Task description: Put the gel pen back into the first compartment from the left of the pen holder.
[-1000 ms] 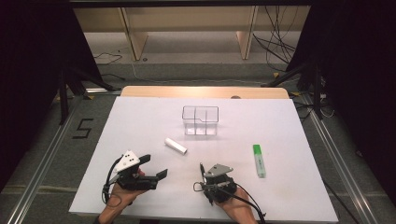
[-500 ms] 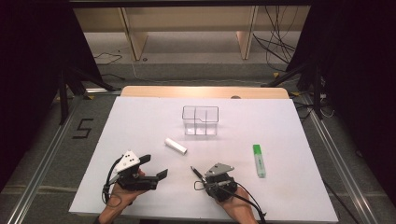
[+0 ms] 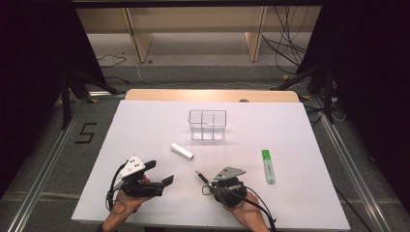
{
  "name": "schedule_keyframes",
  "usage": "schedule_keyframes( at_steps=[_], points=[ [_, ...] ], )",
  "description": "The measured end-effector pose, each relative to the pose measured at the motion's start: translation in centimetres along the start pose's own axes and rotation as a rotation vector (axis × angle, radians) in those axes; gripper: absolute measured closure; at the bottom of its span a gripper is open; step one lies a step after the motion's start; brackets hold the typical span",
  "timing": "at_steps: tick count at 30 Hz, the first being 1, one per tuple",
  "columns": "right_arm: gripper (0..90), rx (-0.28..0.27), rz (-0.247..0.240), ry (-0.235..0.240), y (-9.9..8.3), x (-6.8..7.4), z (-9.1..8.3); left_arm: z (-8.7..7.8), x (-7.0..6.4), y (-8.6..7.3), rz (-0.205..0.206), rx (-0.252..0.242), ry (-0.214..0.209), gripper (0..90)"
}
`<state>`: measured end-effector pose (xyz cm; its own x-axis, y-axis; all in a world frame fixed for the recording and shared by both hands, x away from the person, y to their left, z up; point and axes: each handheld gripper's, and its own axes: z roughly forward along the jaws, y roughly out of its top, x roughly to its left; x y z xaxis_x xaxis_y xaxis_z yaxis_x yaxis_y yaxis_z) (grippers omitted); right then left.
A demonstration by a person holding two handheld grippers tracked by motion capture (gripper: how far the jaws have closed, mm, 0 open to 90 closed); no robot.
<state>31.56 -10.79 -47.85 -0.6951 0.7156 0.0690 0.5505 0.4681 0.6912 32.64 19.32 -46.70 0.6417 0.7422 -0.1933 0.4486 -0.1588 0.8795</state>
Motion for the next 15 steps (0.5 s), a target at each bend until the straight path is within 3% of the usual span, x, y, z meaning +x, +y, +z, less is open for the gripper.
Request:
schedule_keyframes(
  at_steps=[7, 11, 15],
  points=[
    [80.1, -0.117, 0.064, 0.033, 0.7, -1.4, -1.8, 0.5, 0.0, 0.1, -0.104, 0.014, -0.036, 9.5],
    [80.1, -0.146, 0.06, 0.031, 0.8, -1.4, -2.3, 1.1, -0.9, 0.2, -0.092, 0.039, -0.054, 9.5],
    [80.1, -0.188, 0.043, 0.03, 1.1, -1.1, -2.8, 1.7, -1.7, 0.4, -0.16, 0.035, -0.122, 9.7]
  ],
)
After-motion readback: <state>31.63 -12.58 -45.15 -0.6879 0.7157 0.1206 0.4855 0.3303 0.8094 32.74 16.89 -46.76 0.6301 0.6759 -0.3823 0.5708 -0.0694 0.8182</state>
